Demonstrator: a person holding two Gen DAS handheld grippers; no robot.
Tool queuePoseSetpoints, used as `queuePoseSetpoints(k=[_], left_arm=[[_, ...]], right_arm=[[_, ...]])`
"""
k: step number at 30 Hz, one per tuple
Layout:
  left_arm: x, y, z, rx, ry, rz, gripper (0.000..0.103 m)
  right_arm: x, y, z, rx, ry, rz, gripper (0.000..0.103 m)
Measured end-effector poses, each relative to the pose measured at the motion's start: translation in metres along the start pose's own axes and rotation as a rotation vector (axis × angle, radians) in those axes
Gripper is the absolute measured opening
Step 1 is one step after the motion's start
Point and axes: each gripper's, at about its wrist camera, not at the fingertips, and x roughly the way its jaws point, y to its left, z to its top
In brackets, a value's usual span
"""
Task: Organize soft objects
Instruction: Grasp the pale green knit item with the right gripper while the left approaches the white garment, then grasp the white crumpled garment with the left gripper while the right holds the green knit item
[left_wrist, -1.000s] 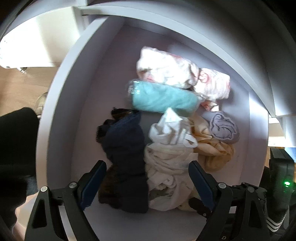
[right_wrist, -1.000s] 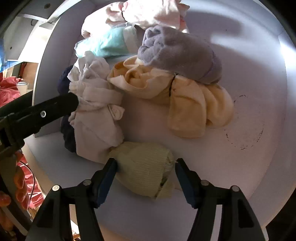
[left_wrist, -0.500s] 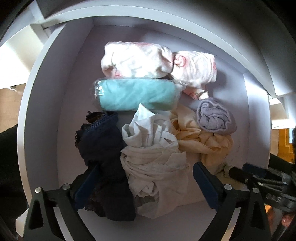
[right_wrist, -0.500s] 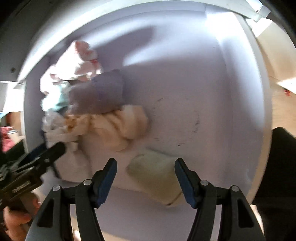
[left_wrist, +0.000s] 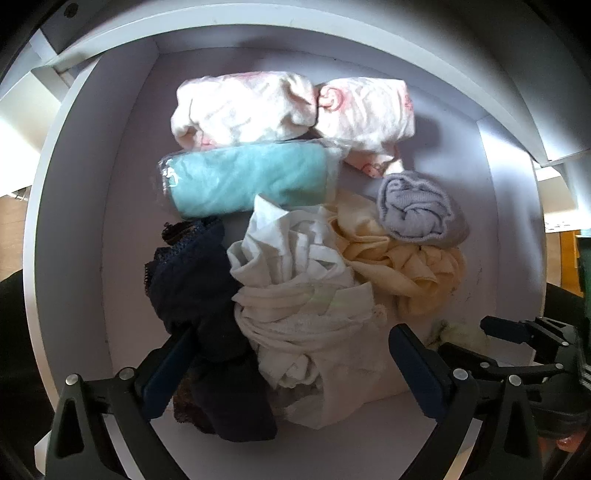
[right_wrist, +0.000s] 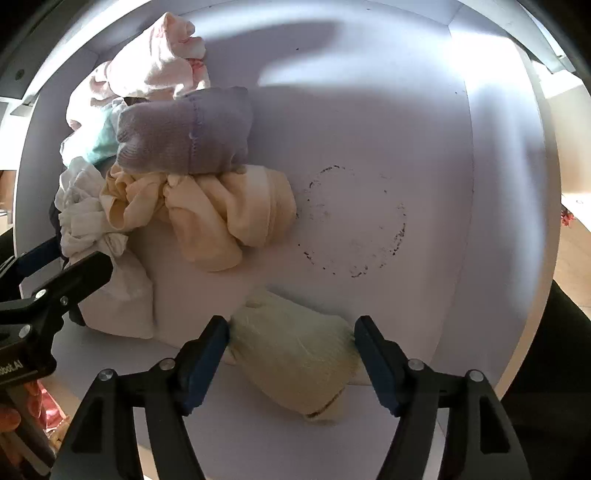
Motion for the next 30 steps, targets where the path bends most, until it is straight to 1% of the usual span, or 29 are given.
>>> queuePoseSetpoints(k=[1,3,6,10,11,14,17,18,19,20,21,22,25,27,28,30], left_arm=[[0.000,0.003,-0.001,-0.006,0.004,0.006,0.103],[0.003,0.004,-0.001,-0.028,0.018,0.005,0.103],[0.007,-0.002,0.000,-0.034,0.025,-0.005,0.103],[0.011,-0.009,0.004,-0.024,0.017,-0.015,0.103],[0.011,-0.011,0.005,-0.021,0.019,-0.015,0.103],[0.016,-0.017,0.009,-0.012,0.023,-0.007,0.103],[0.017,-0.017,0.011,-0.003,0.023,-0.003,0.101],[0.016,-0.015,0.011,0.004,0.018,0.004,0.096],[0.014,-0.015,0.011,0.013,0.014,0.006,0.095],[0.013,-0.017,0.012,0.021,0.007,0.003,0.091],[0.008,-0.014,0.011,0.024,0.001,-0.001,0.087],[0.005,-0.012,0.010,0.026,-0.004,-0.004,0.085],[-0.006,-0.009,0.010,0.018,-0.030,-0.029,0.074],[-0.013,-0.008,0.011,0.009,-0.054,-0.057,0.058],[-0.016,-0.008,0.012,0.003,-0.063,-0.070,0.055],[-0.019,-0.005,0.012,-0.011,-0.065,-0.084,0.056]], right_arm=[[0.001,-0.003,0.005,-0.001,0.001,-0.001,0.072],[0.001,-0.001,0.002,-0.005,-0.001,-0.006,0.072],[0.013,0.000,0.005,-0.013,0.003,-0.024,0.079],[0.029,-0.003,0.002,-0.021,0.068,-0.080,0.079],[0.032,-0.005,0.000,-0.012,0.082,-0.079,0.076],[0.035,-0.013,-0.002,0.041,0.080,-0.026,0.069],[0.028,-0.019,-0.001,0.073,0.050,-0.013,0.065],[0.024,-0.020,0.000,0.080,0.034,-0.015,0.065],[0.021,-0.022,0.002,0.087,0.017,-0.021,0.065],[0.018,-0.024,0.003,0.097,0.003,-0.032,0.065],[0.017,-0.026,0.003,0.104,-0.002,-0.037,0.065],[0.016,-0.028,0.003,0.114,-0.004,-0.041,0.065],[0.021,-0.039,0.004,0.162,0.006,-0.004,0.065],[0.019,-0.046,0.002,0.180,0.011,0.017,0.065],[0.019,-0.047,0.003,0.184,0.012,0.020,0.065],[0.021,-0.052,0.002,0.185,0.013,0.023,0.065]])
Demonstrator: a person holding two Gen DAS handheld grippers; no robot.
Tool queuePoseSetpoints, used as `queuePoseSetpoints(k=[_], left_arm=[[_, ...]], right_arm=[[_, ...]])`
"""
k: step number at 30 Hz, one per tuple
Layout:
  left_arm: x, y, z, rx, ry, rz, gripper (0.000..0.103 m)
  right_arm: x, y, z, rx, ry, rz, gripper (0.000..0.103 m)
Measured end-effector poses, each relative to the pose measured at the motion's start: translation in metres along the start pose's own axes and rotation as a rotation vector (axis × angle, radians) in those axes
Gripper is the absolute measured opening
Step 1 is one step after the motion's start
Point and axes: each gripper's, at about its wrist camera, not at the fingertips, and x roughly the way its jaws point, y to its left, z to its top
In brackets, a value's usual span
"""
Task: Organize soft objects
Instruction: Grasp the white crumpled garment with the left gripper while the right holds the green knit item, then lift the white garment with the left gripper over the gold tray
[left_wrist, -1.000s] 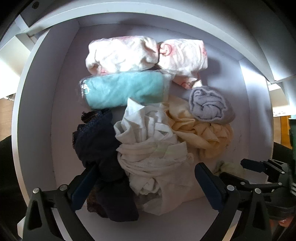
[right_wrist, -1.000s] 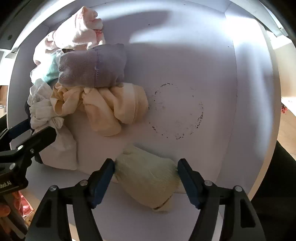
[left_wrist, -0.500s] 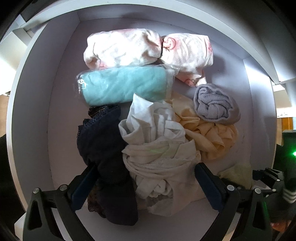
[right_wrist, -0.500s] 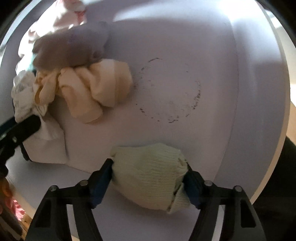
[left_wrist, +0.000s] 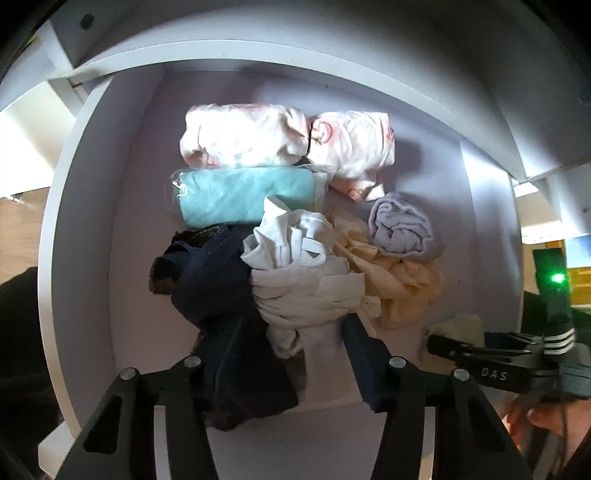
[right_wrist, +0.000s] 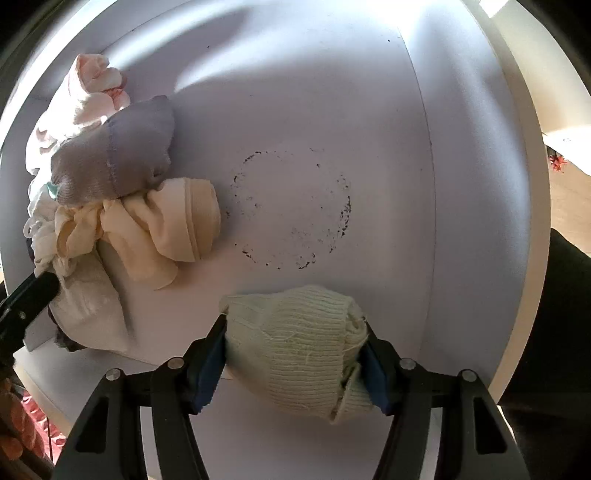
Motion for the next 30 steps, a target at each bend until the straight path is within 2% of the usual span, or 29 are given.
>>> queuePoseSetpoints(k=[1,3,4,6,8,12,16,19,21,24,30], left_arm=[[-0.003,0.002,-0.002,-0.009,-0.002,0.002,0.058],[-0.016,0.010,-0.006,-0.032,-0.020,0.027,0.074],[-0.023,0.010,-0.005,-0.039,-0.052,0.035,0.076],[-0.030,0.011,-0.005,-0.029,-0.096,0.000,0.080],[-0.029,0.004,-0.002,-0.005,-0.091,-0.033,0.081],[0.003,-0.011,0.003,0.056,0.012,0.013,0.074],[0.024,-0.017,0.010,0.063,0.039,0.051,0.079],[0.045,-0.020,0.010,0.092,0.100,0.108,0.079],[0.057,-0.022,0.005,0.132,0.140,0.158,0.061],[0.047,-0.020,0.008,0.111,0.099,0.104,0.056],[0.016,-0.009,0.008,0.083,0.025,0.060,0.055]], right_arm=[[0.000,0.000,0.000,0.000,0.001,0.002,0.065],[0.003,-0.001,0.000,0.006,0.005,0.013,0.065],[0.004,0.001,-0.001,0.010,0.007,0.017,0.065],[0.005,-0.007,0.001,0.024,0.014,0.034,0.066],[0.007,-0.012,0.001,0.043,0.022,0.054,0.066],[0.007,-0.023,0.000,0.057,0.030,0.070,0.066],[0.019,-0.033,0.003,0.049,0.036,0.068,0.066],[0.022,-0.037,0.002,0.044,0.034,0.066,0.066],[0.024,-0.038,0.001,0.043,0.033,0.064,0.066],[0.025,-0.038,0.001,0.046,0.036,0.062,0.066],[0.024,-0.034,0.003,0.039,0.033,0.052,0.066]])
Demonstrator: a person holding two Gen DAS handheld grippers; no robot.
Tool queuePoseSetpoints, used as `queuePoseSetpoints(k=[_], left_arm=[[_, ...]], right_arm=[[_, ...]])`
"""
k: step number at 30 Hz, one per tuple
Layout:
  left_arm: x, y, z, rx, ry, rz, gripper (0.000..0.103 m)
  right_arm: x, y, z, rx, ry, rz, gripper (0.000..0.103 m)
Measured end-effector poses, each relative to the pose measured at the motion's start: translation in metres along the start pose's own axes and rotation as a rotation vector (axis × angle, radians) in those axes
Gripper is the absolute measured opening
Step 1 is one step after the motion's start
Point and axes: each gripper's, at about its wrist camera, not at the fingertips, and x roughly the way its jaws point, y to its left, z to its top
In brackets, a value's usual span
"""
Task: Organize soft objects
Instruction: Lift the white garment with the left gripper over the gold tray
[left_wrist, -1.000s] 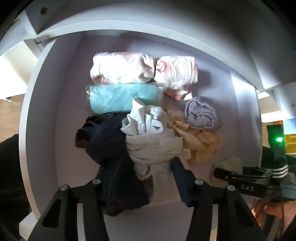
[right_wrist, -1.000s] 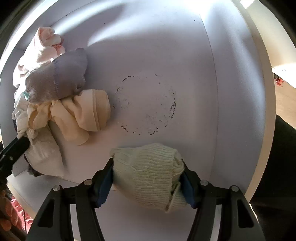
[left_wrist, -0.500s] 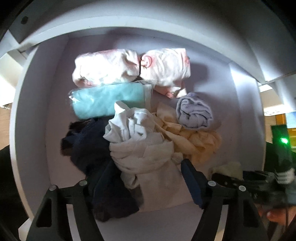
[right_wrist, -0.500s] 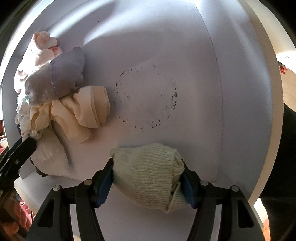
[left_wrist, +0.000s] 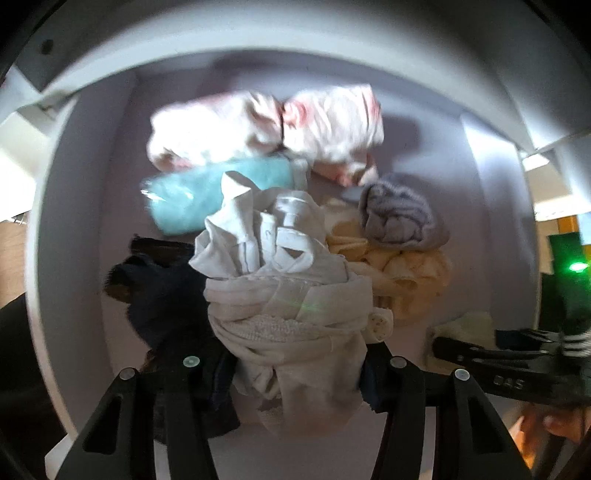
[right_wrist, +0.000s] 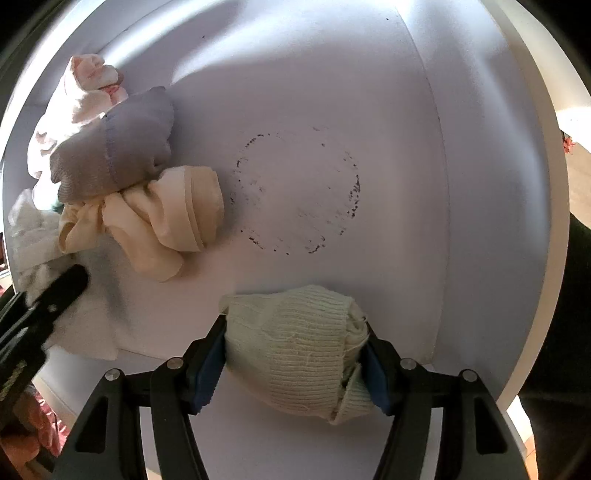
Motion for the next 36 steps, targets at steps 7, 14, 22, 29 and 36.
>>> queuePoseSetpoints(k=[7,14,22,29,36], left_arm=[[-0.050,0.003,-0.014,0.041,-0.086,-0.001,0.055],[-0.105,0.004,-0.029,0.123,-0.177,-0.014,0.055],[-0.169,0.008,-0.044,0.184,-0.261,-0.065,0.055],[-0.245,0.010,-0.046,0.250,-0.363,-0.107,0.055],[-0.312,0.020,-0.034,0.287,-0.454,-0.126,0.055]], right_arm=[[-0.003,0.007,-0.005,-0.005,-0.004,-0.001,0.066],[-0.004,0.015,-0.008,-0.017,-0.003,-0.011,0.066],[-0.002,0.020,-0.010,-0.029,-0.005,-0.019,0.066],[-0.003,0.024,-0.010,-0.032,-0.006,-0.022,0.066],[-0.003,0.028,-0.010,-0.039,-0.008,-0.026,0.066]])
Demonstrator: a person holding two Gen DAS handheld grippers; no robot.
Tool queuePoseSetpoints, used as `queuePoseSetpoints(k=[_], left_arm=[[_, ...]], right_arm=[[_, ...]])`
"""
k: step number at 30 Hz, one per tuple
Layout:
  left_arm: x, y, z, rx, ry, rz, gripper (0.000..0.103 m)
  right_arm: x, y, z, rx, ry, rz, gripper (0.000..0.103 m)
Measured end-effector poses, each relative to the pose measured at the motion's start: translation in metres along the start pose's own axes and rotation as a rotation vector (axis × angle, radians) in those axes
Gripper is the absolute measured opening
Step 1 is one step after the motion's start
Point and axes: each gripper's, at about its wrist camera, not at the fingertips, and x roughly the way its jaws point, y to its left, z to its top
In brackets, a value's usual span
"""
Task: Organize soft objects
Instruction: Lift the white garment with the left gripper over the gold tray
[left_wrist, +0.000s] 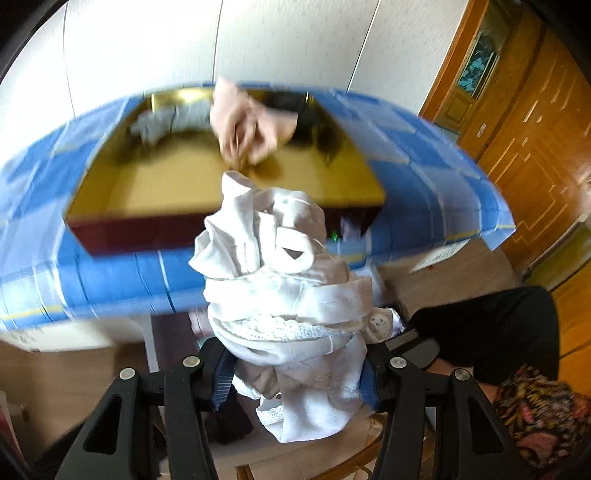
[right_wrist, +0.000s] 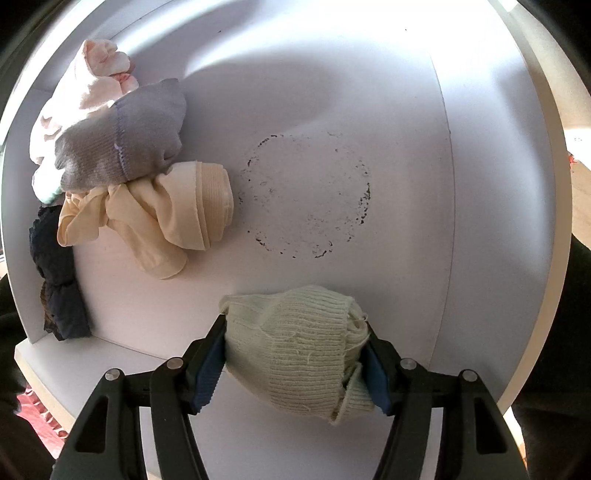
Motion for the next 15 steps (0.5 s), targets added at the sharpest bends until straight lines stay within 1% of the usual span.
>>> queuePoseSetpoints(k=[2,3,8,11,15], left_arm=[[-0.008,0.000,0.016,0.011,-0.021,0.007,0.056],[-0.004,-0.001,0.024,0.016,-0.031,0.013,0.056],[-0.024,0.014,0.069,0.052,-0.065,0.078,0.056],[-0.019,0.022,0.099,0.068,-0.059,0.131,0.056],[0.001,0.043,0.130,0.042,-0.020,0.186,0.056]], right_arm=[[0.000,0.001,0.000,0.000,0.000,0.000,0.066],[0.000,0.001,0.000,0.001,0.000,0.001,0.066],[0.001,0.004,0.000,-0.002,0.002,0.007,0.066],[0.001,0.004,0.001,-0.009,0.004,0.010,0.066],[0.001,0.006,0.000,-0.009,0.007,0.016,0.066]])
